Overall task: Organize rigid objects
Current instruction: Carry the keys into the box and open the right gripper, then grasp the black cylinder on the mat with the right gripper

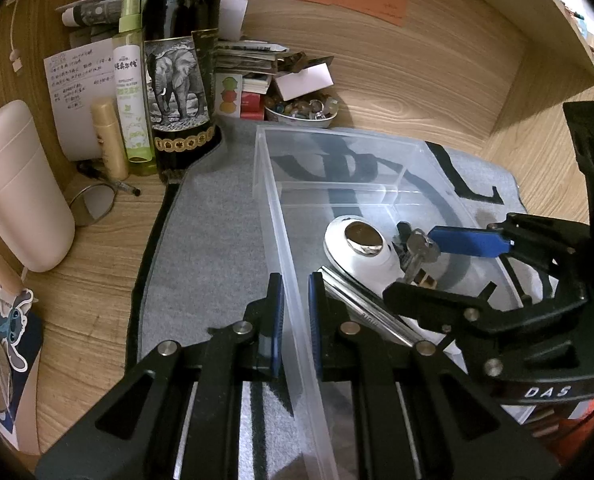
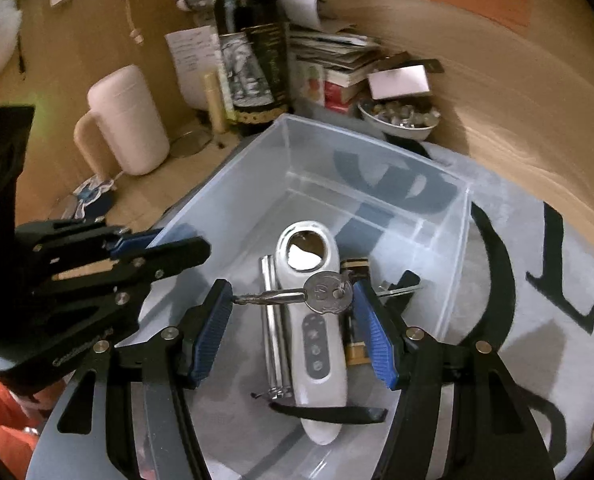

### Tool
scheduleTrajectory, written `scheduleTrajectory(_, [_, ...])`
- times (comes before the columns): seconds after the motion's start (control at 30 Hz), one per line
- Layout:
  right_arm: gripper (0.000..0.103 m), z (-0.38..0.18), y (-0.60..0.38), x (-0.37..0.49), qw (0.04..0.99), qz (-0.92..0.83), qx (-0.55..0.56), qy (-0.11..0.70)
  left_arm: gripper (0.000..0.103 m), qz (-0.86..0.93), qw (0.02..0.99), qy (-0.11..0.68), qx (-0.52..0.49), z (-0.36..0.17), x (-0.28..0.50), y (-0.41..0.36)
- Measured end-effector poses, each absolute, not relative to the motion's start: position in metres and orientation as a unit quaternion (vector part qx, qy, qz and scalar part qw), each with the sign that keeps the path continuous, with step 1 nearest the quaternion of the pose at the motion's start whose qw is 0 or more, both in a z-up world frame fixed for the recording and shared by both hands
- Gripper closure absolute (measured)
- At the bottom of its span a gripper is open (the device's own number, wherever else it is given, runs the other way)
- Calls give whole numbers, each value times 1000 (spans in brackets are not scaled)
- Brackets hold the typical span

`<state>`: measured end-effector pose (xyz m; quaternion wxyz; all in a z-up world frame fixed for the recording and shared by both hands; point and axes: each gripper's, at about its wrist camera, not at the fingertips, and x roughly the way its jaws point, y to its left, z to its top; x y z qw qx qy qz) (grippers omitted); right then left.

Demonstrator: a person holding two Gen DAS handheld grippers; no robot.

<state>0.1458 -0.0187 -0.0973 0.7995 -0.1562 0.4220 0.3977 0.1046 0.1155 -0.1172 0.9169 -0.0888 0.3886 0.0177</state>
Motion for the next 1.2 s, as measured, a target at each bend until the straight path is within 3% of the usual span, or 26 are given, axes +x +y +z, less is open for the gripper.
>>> scheduleTrajectory(0.6, [40, -76, -45, 148, 833, 351, -152, 400, 91, 16, 918, 388, -86, -117, 105, 115])
scheduleTrajectory(0.8, [37, -51, -90, 147, 870, 296, -131, 372, 91, 16, 918, 388, -84, -117, 105, 116])
scheduleTrajectory(0.93, [29, -38, -128, 147, 893, 241, -119, 362, 91, 16, 918, 387, -84, -118, 105, 116])
scheduleTrajectory(1.2, [28, -49, -182, 137, 905, 161, -97, 382, 91, 16, 918, 387, -83, -118, 105, 116])
